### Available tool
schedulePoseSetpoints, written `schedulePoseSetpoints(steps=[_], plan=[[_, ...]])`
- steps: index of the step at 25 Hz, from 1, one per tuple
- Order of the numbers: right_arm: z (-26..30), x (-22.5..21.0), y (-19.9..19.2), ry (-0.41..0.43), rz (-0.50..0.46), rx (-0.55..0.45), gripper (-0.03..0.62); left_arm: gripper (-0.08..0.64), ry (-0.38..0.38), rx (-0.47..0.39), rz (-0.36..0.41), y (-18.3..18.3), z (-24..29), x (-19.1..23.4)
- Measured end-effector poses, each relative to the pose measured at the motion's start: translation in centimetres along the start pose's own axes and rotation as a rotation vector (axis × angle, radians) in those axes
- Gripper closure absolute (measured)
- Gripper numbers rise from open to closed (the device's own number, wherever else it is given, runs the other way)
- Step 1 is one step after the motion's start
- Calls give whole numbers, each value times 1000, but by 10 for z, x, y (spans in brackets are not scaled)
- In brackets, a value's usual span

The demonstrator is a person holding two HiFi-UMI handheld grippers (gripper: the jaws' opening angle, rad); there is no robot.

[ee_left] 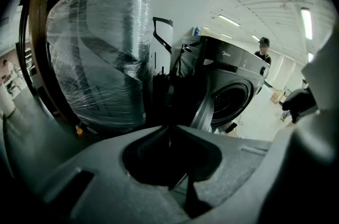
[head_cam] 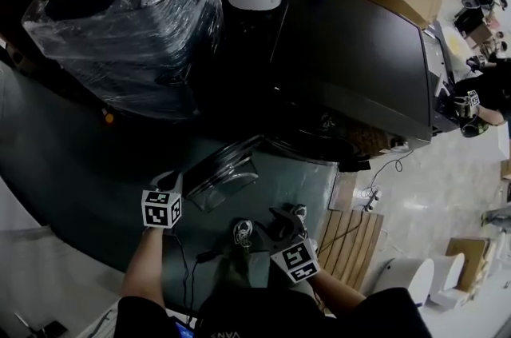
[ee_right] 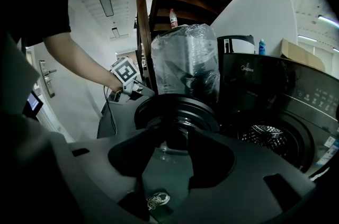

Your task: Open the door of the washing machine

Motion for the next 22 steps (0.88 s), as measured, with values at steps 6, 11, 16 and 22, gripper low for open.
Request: schedulePoseSetpoints(steps=[6, 11, 16, 22], plan=[[12, 9, 6, 22, -9, 8, 393, 540, 59, -3, 70, 27, 22, 43], [16, 13, 4, 36, -6, 28, 393, 543, 104, 3, 122, 47, 39, 67], [15, 12, 1, 29, 0, 46, 394, 543, 121, 22, 173, 66, 53, 83], [15, 11, 2, 26, -8, 41, 396, 541, 143, 58, 242, 76, 65, 91]])
Point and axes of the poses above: the fingertips, and each gripper's own axes: z forward along the fingers, x to its left, y out of its top, the point moved 1 cm from there along -z, backward along the fingers, and after that the axes turned 6 degrees about z, right-handed, at the moved point
